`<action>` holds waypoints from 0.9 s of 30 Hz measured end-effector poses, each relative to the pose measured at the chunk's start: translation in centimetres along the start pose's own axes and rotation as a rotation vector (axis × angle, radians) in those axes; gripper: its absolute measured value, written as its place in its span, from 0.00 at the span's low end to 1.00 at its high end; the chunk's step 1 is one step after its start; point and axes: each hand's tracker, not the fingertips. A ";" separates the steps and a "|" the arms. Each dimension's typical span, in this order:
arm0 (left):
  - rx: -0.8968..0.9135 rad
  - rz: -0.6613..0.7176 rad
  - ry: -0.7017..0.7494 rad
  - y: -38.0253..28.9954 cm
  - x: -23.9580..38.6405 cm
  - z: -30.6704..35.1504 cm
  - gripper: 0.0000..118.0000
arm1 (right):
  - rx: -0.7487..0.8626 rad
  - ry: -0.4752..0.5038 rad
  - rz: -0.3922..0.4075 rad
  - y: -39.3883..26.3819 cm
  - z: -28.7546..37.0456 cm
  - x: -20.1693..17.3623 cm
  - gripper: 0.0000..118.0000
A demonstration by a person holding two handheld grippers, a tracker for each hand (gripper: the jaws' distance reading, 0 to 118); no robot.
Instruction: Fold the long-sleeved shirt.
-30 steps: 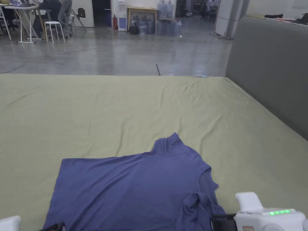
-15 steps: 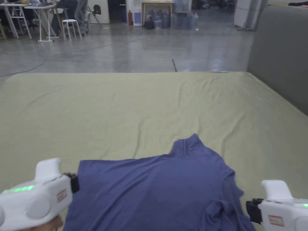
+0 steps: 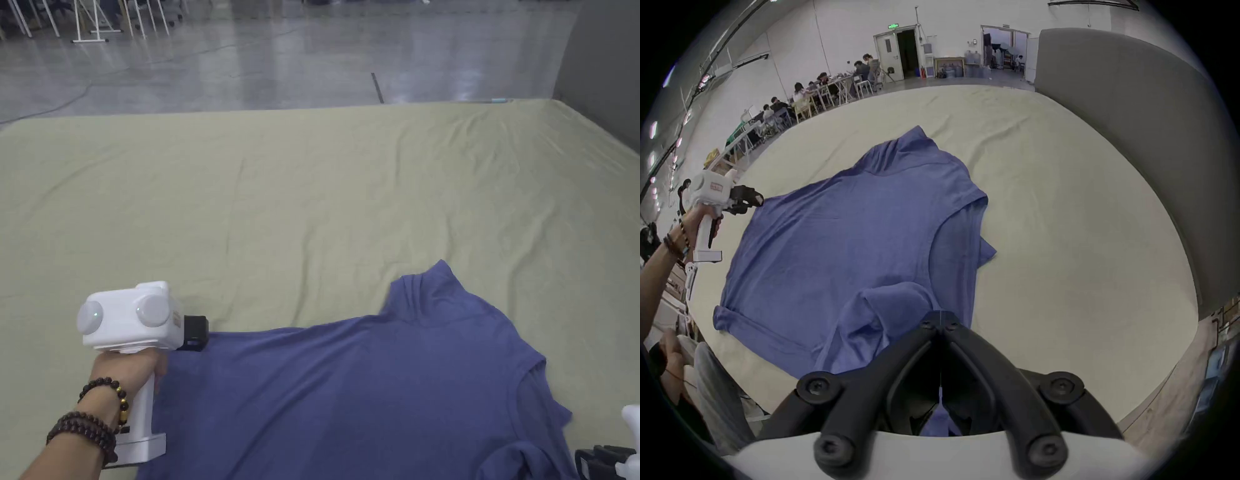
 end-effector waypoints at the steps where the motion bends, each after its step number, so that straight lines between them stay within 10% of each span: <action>1: -0.014 -0.005 -0.007 -1.1 0.1 0.0 0.82 | -0.005 -0.005 0.001 0.1 -0.2 0.0 0.02; 6: -0.023 -0.131 0.029 -1.0 -4.1 -2.0 0.04 | -0.005 -0.009 -0.003 0.6 -0.5 0.0 0.02; 21: -0.357 -0.040 -0.166 -9.4 3.0 -0.6 0.01 | 0.011 0.013 -0.022 20.9 -8.5 1.2 0.03; 24: -0.353 -0.022 -0.188 -9.4 4.3 -0.2 0.01 | -0.116 -0.005 -0.026 23.5 -13.7 1.6 0.94; 27: -0.348 -0.008 -0.202 -8.9 5.0 -0.3 0.01 | -0.190 -0.080 0.018 24.3 -17.7 1.4 0.88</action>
